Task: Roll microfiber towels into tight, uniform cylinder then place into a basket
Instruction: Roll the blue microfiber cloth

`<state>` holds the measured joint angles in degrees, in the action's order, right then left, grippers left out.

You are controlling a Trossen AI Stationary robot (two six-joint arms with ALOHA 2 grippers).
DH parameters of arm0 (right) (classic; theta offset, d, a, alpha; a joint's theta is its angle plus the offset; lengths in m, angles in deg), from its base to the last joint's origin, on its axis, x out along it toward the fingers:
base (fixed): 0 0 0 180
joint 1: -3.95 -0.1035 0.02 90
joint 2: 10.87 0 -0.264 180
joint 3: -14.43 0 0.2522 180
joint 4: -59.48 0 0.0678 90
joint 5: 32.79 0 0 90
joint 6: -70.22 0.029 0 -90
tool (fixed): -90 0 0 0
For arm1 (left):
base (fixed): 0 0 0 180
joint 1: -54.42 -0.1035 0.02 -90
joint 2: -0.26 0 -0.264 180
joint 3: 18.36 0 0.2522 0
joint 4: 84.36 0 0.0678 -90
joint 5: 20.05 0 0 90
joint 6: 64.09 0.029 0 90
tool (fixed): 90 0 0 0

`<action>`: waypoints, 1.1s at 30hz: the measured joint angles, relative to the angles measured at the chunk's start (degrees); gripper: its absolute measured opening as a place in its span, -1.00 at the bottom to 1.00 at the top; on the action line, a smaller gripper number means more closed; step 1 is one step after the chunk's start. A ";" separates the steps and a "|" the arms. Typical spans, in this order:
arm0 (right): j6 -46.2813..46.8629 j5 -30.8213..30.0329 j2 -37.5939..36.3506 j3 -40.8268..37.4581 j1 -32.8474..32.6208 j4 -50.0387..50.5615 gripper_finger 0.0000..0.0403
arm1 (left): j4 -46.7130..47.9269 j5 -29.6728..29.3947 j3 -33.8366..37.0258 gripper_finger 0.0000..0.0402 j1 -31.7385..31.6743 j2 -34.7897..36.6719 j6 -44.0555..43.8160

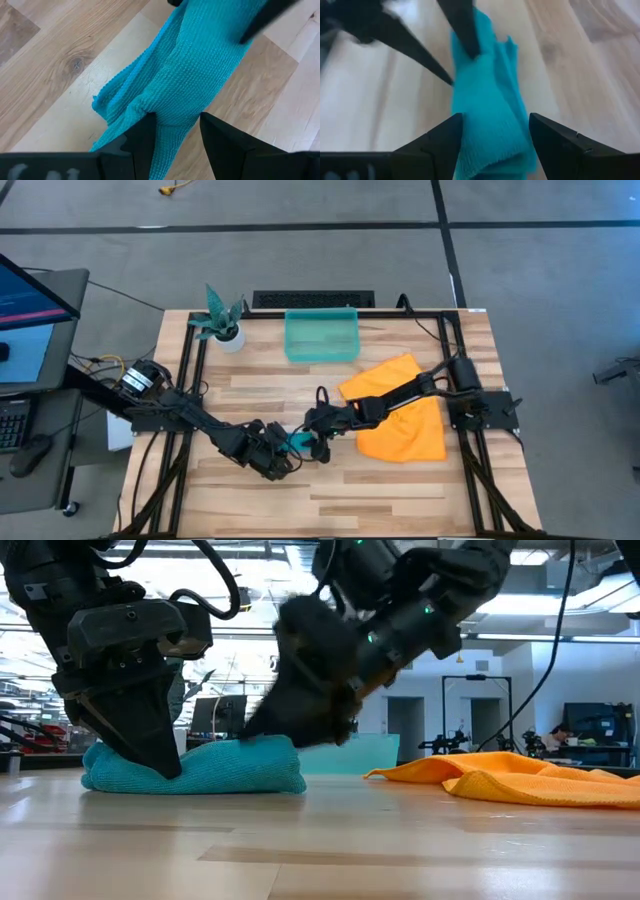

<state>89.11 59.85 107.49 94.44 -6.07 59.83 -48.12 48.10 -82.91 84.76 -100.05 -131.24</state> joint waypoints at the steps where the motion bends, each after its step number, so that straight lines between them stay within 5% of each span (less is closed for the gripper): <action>1: 0.00 -0.17 0.62 0.75 0.14 1.59 0.27 | -0.01 0.02 0.00 -0.24 -0.02 0.00 0.00; 14: 0.88 0.47 4.30 5.70 0.52 11.40 0.20 | -0.04 -0.02 0.00 -0.24 0.00 0.00 0.05; 27: 1.40 6.52 4.53 5.62 0.88 12.16 -0.84 | 4.10 -1.46 -2.58 -0.24 0.05 -0.23 7.53; 33: 2.57 7.14 4.53 5.53 1.51 12.17 -0.87 | 13.85 -3.40 -8.04 -0.24 0.85 -0.28 10.73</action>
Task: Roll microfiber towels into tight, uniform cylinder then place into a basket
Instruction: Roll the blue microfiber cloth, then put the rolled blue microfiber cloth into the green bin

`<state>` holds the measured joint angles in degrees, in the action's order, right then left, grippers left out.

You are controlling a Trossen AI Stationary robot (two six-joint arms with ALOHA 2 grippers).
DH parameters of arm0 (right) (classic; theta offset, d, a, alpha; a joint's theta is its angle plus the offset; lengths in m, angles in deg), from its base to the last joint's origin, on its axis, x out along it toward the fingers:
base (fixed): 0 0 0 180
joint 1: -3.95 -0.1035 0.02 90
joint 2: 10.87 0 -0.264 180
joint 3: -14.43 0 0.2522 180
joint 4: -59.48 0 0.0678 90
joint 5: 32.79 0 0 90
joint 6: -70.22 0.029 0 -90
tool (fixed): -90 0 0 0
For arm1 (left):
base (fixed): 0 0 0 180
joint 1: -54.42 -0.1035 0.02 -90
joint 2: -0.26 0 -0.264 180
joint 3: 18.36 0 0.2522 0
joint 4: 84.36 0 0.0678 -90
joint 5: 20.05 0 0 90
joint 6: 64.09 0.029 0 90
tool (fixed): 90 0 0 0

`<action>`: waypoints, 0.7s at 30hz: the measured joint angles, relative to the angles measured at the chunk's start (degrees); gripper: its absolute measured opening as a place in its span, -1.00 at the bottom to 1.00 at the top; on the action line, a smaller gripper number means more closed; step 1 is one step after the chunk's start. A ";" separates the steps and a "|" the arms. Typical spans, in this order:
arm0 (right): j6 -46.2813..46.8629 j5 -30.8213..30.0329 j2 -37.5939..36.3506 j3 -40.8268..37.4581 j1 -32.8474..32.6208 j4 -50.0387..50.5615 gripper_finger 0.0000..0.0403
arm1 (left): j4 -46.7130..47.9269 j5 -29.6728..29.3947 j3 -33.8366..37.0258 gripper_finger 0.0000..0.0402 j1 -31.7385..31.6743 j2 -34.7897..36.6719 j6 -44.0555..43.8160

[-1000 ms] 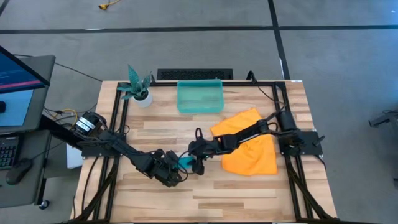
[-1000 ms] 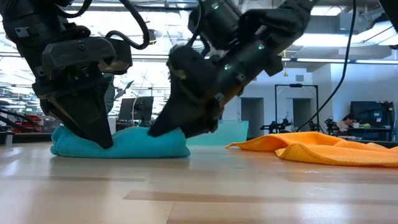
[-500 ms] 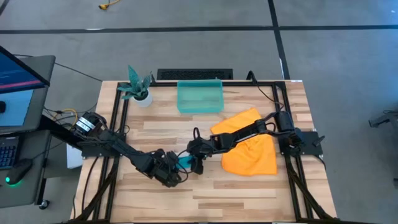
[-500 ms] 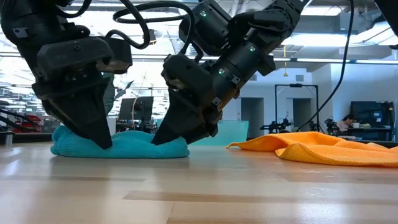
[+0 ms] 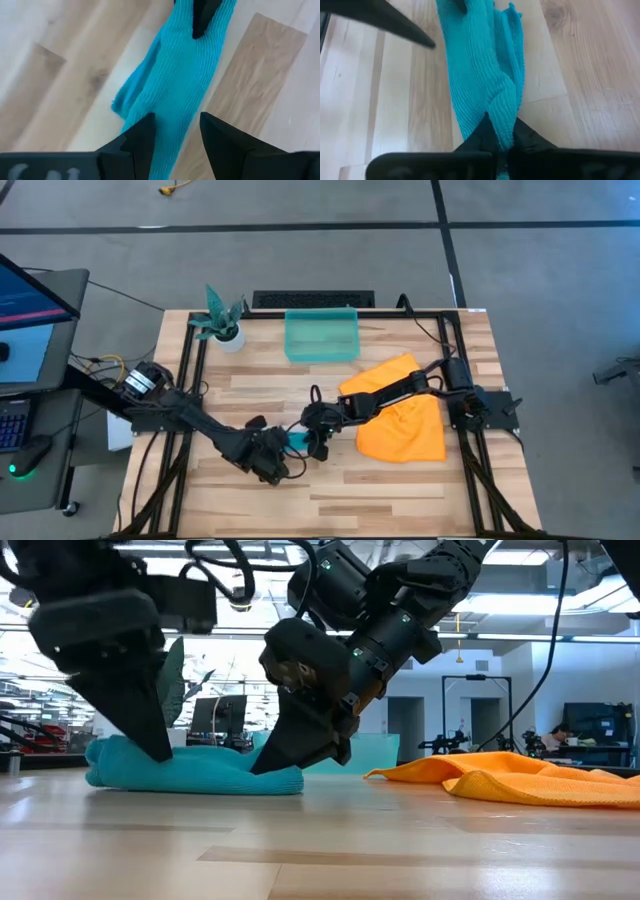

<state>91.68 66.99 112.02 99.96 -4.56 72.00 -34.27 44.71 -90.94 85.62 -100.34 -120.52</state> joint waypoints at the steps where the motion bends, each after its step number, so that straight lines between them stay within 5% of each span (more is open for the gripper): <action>1: 0.37 0.00 0.00 0.00 0.02 0.12 -0.85 | 2.02 -0.99 -0.83 -0.24 0.51 0.00 0.02; 7: 0.51 -0.05 -0.59 -0.13 0.00 2.13 -0.85 | 14.92 -6.10 -2.98 -0.24 5.94 1.69 -7.68; 13: -0.53 -0.20 -0.61 -0.09 0.00 2.79 -0.87 | 27.13 -14.84 -1.01 -0.31 13.08 8.09 -24.71; 21: -2.19 -0.99 -2.26 0.30 0.00 5.10 -0.87 | 21.44 -20.43 8.63 -0.46 16.39 14.38 -31.21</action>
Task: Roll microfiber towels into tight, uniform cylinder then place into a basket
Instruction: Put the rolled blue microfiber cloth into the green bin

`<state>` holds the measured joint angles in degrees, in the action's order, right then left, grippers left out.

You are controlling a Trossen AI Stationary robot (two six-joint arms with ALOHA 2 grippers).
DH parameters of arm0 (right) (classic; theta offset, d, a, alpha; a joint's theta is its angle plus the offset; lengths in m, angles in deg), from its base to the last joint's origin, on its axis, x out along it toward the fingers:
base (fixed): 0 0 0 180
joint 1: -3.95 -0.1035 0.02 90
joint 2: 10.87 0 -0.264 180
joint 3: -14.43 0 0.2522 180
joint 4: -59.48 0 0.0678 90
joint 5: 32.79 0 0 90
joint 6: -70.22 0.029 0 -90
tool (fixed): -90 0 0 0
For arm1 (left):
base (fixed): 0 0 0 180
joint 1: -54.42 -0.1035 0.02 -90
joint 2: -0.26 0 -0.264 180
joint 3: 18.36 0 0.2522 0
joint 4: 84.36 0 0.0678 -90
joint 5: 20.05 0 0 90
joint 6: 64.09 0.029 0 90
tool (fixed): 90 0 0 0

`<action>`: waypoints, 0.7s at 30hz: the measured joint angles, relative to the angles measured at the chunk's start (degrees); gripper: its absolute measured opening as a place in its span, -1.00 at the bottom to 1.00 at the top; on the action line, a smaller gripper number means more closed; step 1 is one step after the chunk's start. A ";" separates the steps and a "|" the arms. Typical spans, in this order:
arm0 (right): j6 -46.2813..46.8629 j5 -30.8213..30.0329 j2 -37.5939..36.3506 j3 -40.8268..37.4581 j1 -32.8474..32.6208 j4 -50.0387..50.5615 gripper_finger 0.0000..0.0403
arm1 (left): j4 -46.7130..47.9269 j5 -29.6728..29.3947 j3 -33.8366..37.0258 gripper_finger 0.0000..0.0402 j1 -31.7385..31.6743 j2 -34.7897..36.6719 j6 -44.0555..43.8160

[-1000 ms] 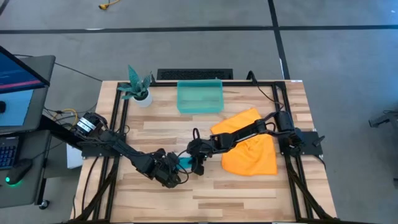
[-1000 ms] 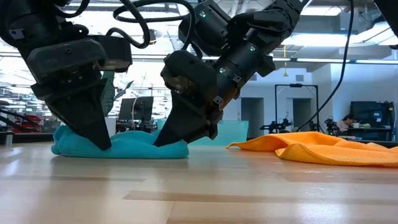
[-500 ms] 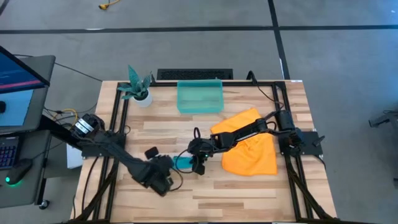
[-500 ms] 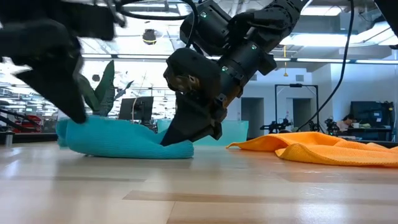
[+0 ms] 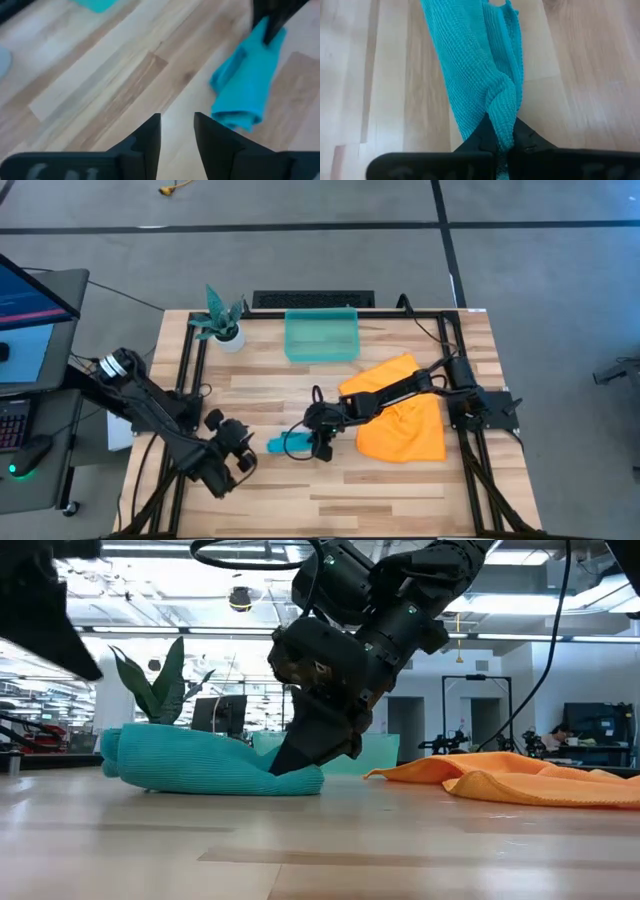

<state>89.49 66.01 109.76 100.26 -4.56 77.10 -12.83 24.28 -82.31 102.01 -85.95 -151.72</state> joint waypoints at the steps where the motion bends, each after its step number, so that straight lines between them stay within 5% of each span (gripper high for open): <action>1: -0.16 -0.21 -0.58 0.05 0.03 0.53 -0.87 | -1.54 0.08 1.44 -0.48 -0.20 0.42 -0.02; 9: -1.80 -7.59 -5.83 -0.12 -0.02 7.58 -0.85 | -20.75 1.05 9.90 -0.65 -2.00 2.04 6.53; 21: -4.77 -10.86 -9.19 -0.17 2.33 10.06 -0.87 | -22.81 0.88 10.45 -0.82 -3.59 4.76 11.50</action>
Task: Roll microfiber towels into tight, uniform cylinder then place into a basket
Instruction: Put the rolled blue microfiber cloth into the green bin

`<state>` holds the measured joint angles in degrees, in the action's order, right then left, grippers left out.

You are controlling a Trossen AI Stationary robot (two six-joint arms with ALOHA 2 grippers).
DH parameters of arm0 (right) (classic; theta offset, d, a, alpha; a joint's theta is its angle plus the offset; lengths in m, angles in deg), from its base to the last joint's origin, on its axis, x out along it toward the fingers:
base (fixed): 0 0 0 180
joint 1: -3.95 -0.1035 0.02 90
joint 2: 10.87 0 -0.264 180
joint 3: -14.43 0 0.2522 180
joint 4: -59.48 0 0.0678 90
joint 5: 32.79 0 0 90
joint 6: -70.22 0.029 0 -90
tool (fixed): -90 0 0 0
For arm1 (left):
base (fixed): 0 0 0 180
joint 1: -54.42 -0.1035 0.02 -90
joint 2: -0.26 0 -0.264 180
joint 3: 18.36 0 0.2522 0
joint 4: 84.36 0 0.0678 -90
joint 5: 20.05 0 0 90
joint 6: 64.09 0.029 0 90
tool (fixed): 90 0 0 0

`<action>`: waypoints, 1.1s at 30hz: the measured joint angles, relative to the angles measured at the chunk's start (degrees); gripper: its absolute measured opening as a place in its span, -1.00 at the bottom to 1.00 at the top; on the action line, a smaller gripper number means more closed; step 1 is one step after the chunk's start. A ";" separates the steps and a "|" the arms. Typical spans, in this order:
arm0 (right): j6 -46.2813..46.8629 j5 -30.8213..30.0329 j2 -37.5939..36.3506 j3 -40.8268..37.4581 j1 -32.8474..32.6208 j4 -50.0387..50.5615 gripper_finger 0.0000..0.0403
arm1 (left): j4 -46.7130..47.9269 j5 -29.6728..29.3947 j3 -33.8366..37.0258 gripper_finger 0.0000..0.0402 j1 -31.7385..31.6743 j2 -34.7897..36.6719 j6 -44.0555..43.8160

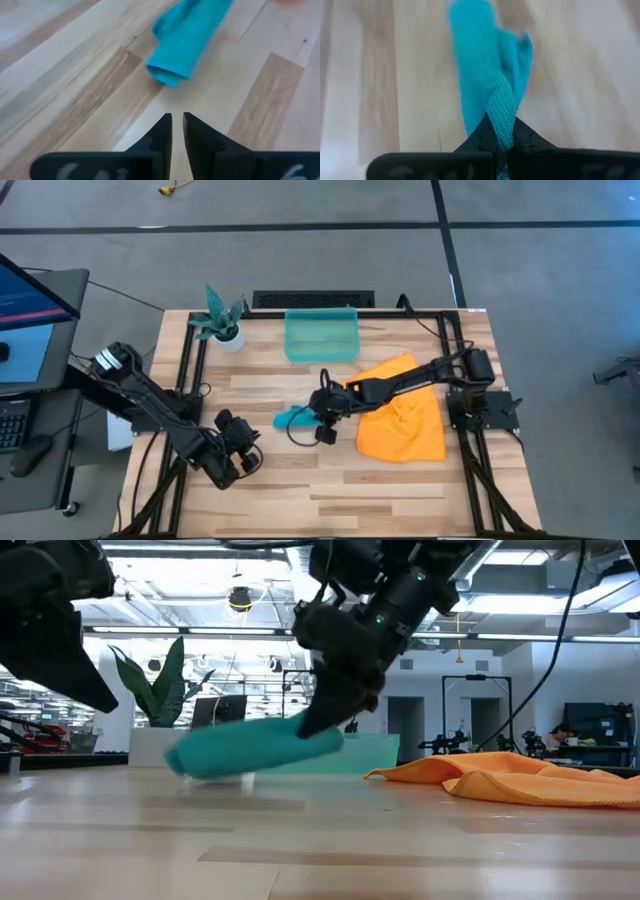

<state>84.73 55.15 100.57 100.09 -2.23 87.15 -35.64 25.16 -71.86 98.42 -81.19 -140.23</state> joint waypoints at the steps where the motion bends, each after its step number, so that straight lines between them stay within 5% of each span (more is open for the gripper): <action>1: -0.37 0.08 -0.40 0.06 0.43 -0.83 -0.87 | -0.02 0.10 -0.01 -0.83 -0.01 0.21 0.09; 19: -4.66 4.38 -17.91 0.31 18.98 4.20 -0.87 | -0.21 0.96 -0.03 -0.85 -0.24 0.94 0.46; 33: -3.98 24.69 -7.41 0.35 37.37 4.68 -0.87 | -1.40 0.94 -0.05 -0.85 -1.41 0.90 2.42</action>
<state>80.75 79.83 93.15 100.44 35.13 91.83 -37.03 26.10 -71.91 97.00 -80.30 -137.81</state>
